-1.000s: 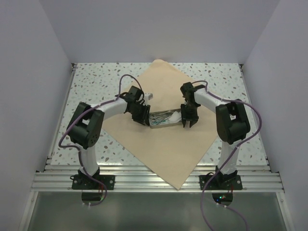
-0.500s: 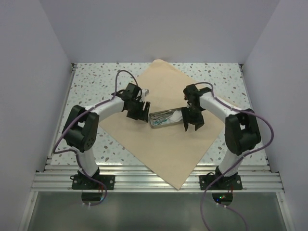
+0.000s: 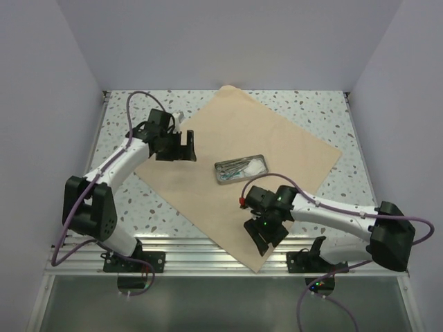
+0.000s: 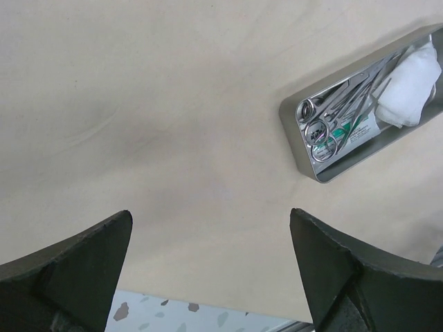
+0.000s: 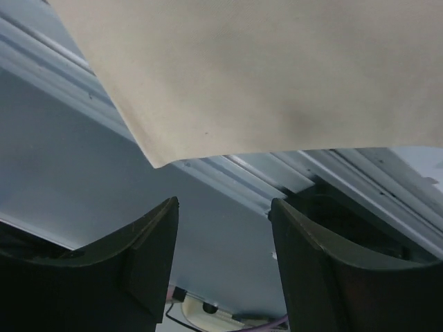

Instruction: Prepare the surgical pack

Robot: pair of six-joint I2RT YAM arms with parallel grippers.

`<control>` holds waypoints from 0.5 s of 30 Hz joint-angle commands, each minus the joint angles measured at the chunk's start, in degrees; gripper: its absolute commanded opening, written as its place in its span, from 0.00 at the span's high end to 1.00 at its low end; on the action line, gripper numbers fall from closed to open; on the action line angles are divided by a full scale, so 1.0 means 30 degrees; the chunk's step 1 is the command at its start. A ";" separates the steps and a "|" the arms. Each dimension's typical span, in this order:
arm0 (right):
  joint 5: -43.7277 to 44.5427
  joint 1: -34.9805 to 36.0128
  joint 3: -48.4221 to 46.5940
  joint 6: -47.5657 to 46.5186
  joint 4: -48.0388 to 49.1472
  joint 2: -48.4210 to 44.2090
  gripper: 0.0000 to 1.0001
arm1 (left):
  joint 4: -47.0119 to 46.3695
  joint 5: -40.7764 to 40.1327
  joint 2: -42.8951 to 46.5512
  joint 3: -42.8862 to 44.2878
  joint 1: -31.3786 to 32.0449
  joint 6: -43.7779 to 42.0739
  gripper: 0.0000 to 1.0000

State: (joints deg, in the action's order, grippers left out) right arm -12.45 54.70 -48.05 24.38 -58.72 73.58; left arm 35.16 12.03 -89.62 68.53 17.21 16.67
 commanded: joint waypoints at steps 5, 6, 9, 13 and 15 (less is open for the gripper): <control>0.0397 0.6250 0.2070 0.4380 0.3398 -0.0855 0.50 | -0.0877 0.1934 0.2040 0.0096 -0.0903 0.3259 0.00; 0.0602 0.6637 0.2188 0.4789 0.3633 -0.0884 0.51 | -0.1082 0.2285 0.2188 0.0008 -0.0903 0.3379 0.00; 0.1015 0.7196 0.2452 0.5173 0.4657 -0.1001 0.54 | -0.0881 0.2405 0.2745 -0.0168 -0.0903 0.4169 0.00; 0.0749 0.7810 0.2571 0.5320 0.5832 0.0019 0.57 | -0.0413 0.1911 0.3447 -0.0461 -0.0962 0.5107 0.00; 0.1101 0.8543 0.2307 0.5262 0.6008 0.0431 0.58 | -0.0032 0.1064 0.4004 -0.0520 -0.0991 0.5780 0.00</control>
State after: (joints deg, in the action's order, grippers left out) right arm -10.98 78.02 -40.38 38.44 -44.42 73.21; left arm 34.26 17.26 -80.62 67.64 14.79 29.50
